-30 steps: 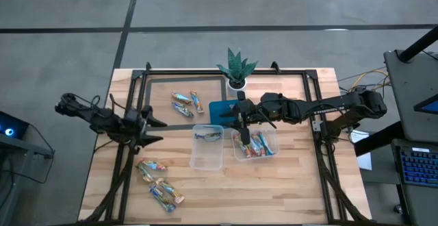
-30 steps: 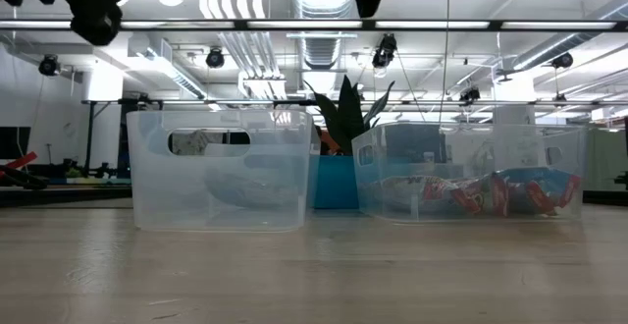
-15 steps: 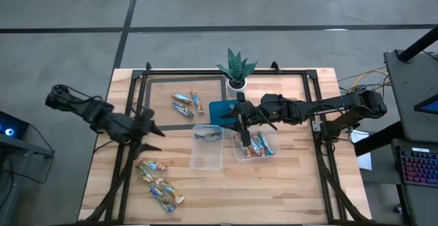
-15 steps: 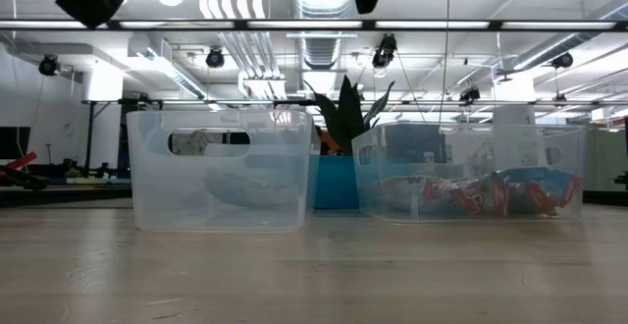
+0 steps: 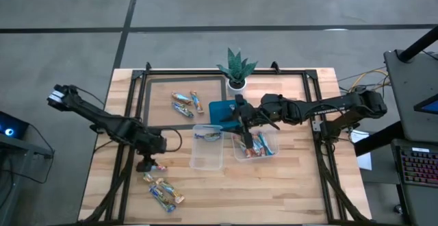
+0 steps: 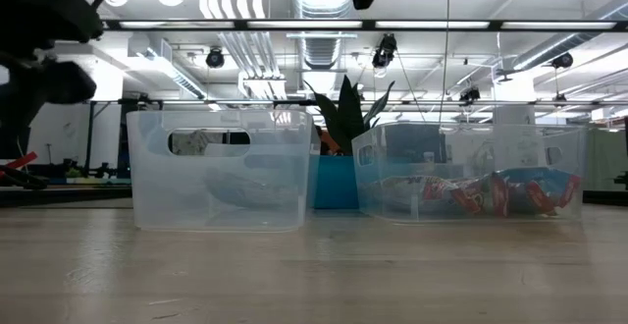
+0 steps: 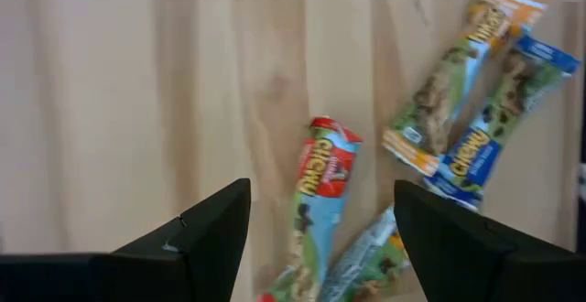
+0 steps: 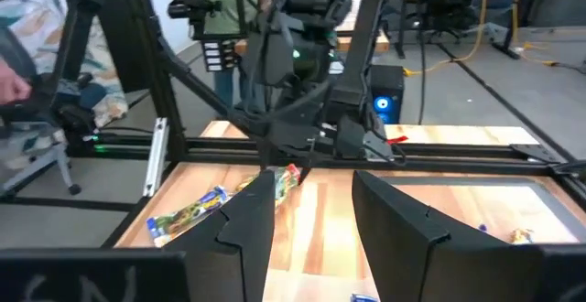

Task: Pick and place Granola Bars by type
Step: Put the red granola bar into the right transparent bin, then put the yellow granola bar into the blue bin

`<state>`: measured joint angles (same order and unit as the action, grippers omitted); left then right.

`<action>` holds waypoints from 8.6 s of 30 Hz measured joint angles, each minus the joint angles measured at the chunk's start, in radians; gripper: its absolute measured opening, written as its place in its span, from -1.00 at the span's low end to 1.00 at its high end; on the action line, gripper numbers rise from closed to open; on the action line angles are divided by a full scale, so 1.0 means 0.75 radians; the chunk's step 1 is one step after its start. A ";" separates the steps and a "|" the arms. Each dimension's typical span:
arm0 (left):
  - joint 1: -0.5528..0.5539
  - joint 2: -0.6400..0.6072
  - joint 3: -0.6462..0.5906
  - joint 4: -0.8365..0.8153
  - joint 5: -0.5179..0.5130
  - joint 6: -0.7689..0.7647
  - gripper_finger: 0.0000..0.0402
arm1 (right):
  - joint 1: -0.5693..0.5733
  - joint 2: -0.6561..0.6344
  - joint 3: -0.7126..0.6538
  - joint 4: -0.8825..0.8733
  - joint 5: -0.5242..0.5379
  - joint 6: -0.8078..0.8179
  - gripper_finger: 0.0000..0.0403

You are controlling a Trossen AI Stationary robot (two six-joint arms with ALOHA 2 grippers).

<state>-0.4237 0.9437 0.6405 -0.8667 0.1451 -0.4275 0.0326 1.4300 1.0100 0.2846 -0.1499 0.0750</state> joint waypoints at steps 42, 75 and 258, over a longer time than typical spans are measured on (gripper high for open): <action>-0.060 0.367 -0.238 0.348 0.115 -0.030 -0.37 | 0.000 -0.205 -0.001 -0.137 -0.056 -0.072 -0.43; 0.102 0.282 0.563 0.221 -0.558 0.106 -1.00 | -0.001 -0.430 0.007 -0.100 0.221 0.082 -0.14; 0.382 0.048 0.579 0.615 -0.424 0.652 -0.21 | 0.082 0.351 0.138 -1.004 0.281 1.725 -0.39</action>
<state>-0.1369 0.9798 1.0744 -0.4052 -0.1731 0.0617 0.0940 1.6934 1.1133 -0.4683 0.0607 1.3685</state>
